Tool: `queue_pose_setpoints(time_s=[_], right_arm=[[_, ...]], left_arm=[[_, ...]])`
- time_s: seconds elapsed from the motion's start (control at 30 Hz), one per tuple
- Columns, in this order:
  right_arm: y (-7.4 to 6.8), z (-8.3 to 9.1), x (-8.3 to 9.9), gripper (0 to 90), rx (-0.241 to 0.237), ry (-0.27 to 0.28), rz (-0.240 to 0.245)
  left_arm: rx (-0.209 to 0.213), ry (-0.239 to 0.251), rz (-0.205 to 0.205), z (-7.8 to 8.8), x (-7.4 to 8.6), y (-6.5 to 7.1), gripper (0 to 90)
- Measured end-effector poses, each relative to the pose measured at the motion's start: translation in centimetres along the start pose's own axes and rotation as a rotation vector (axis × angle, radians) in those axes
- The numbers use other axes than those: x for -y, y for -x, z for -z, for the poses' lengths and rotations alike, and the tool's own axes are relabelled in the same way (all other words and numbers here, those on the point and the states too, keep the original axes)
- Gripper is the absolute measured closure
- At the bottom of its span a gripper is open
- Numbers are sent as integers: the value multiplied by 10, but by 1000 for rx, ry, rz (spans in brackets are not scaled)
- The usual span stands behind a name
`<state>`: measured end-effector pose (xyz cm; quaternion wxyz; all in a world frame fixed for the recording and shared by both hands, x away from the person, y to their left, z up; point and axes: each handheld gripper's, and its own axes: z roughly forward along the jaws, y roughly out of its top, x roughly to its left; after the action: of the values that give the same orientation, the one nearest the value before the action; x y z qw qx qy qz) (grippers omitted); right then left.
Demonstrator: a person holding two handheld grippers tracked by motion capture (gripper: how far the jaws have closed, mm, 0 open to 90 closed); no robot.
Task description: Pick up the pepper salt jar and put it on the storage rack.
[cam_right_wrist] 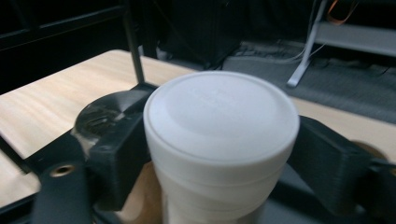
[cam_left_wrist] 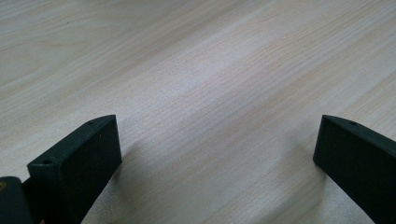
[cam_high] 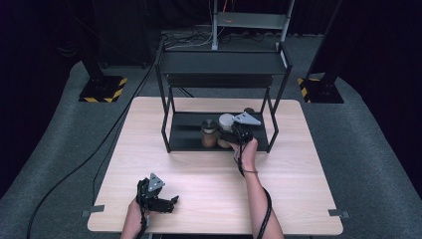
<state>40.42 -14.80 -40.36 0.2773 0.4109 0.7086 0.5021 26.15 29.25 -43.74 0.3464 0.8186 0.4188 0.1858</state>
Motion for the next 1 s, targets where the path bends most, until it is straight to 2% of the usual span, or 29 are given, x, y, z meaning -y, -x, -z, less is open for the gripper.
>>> queue_pose_setpoints(time_s=[0.1,0.17,0.3,0.47,0.6,0.83,1.0], right_arm=[[4,-1,-14,35,-31,-84,7],[4,1,-21,6,-37,-132,24],[4,11,-29,0,-50,-188,46],[9,30,-27,0,-72,-249,48],[9,50,-11,0,-63,-270,55],[13,92,28,0,-46,-290,29],[15,124,51,0,0,-324,28]], left_arm=[[0,-1,0,0,0,0,2],[-1,-1,0,0,0,0,2],[-1,-1,1,0,0,0,2],[-1,-1,0,0,0,0,2],[-3,2,-2,0,0,1,2],[-4,1,-2,0,0,1,2],[-4,1,-3,0,0,1,2]])
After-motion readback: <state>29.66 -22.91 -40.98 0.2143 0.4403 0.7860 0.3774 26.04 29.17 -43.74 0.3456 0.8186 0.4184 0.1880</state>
